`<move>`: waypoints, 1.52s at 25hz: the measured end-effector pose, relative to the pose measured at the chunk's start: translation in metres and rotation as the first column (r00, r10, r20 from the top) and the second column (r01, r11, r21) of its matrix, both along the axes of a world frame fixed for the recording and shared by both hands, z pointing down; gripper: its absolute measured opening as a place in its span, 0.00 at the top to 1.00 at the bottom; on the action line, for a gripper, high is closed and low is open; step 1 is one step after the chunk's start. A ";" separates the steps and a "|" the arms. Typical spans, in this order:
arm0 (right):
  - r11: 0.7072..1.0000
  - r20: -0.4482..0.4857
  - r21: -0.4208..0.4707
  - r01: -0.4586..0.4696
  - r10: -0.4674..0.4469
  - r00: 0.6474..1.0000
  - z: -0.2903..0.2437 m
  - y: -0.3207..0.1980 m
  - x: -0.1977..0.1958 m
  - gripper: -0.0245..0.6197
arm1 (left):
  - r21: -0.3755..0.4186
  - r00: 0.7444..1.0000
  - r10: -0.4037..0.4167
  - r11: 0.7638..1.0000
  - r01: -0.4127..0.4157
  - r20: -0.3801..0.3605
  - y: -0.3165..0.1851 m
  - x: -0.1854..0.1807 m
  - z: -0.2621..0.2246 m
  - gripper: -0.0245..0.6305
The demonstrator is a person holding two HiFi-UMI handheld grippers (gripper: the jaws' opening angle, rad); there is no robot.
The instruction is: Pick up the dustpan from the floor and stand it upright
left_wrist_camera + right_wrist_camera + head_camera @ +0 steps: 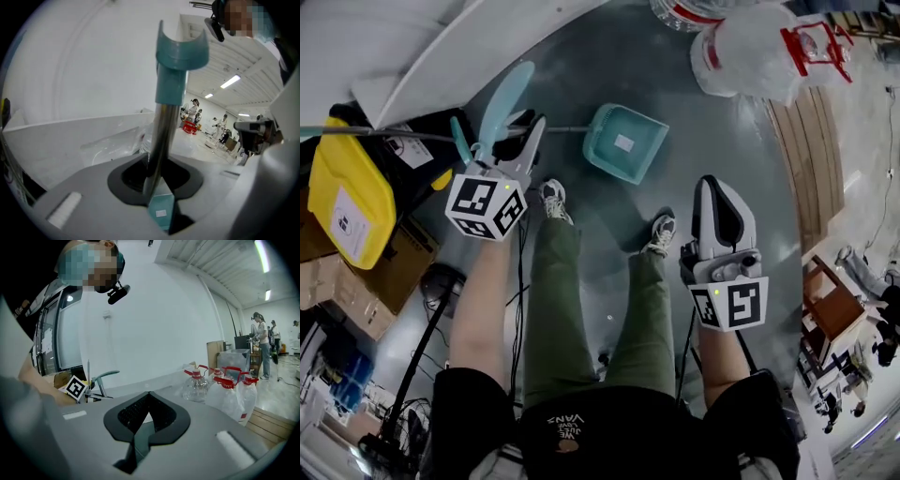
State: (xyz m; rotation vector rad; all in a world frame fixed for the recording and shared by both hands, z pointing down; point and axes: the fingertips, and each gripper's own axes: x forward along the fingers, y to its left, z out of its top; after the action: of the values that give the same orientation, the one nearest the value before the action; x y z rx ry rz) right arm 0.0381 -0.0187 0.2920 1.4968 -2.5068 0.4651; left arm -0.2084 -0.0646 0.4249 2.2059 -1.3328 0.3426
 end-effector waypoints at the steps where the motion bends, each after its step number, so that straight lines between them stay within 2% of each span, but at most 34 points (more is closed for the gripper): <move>1: 1.000 0.001 0.004 0.006 -0.006 1.000 -0.001 -0.002 -0.009 0.96 | 0.004 1.000 -0.002 1.000 0.002 0.010 -0.001 -0.012 -0.001 0.76; 9: 0.998 0.027 0.035 0.052 -0.053 0.998 -0.013 -0.017 -0.077 0.96 | 0.030 0.996 -0.011 1.000 0.008 0.086 -0.009 -0.089 -0.010 0.76; 15: 0.996 0.047 0.023 0.084 -0.085 0.995 -0.009 -0.014 -0.123 0.96 | 0.050 0.991 -0.028 0.999 0.022 0.130 -0.018 -0.148 -0.015 0.76; 25: 0.993 0.048 -0.006 0.115 -0.115 0.992 0.011 -0.013 -0.167 0.96 | 0.074 0.974 0.001 0.997 -0.018 0.225 -0.040 -0.223 -0.020 0.77; 32: 0.993 0.060 -0.033 0.114 -0.112 0.992 0.022 -0.012 -0.185 0.96 | 0.084 0.946 0.031 0.995 -0.061 0.321 -0.060 -0.256 -0.019 0.76; 38: 0.993 0.052 -0.034 0.111 -0.109 0.993 0.024 -0.017 -0.178 0.96 | 0.107 0.932 0.060 0.989 -0.105 0.357 -0.062 -0.248 -0.018 0.76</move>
State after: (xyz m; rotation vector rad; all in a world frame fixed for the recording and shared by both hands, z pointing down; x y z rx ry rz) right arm -0.1398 -0.0359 0.3160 1.3411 -2.5877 0.5335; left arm -0.4563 -0.1263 0.4067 2.3895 -1.4807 0.7370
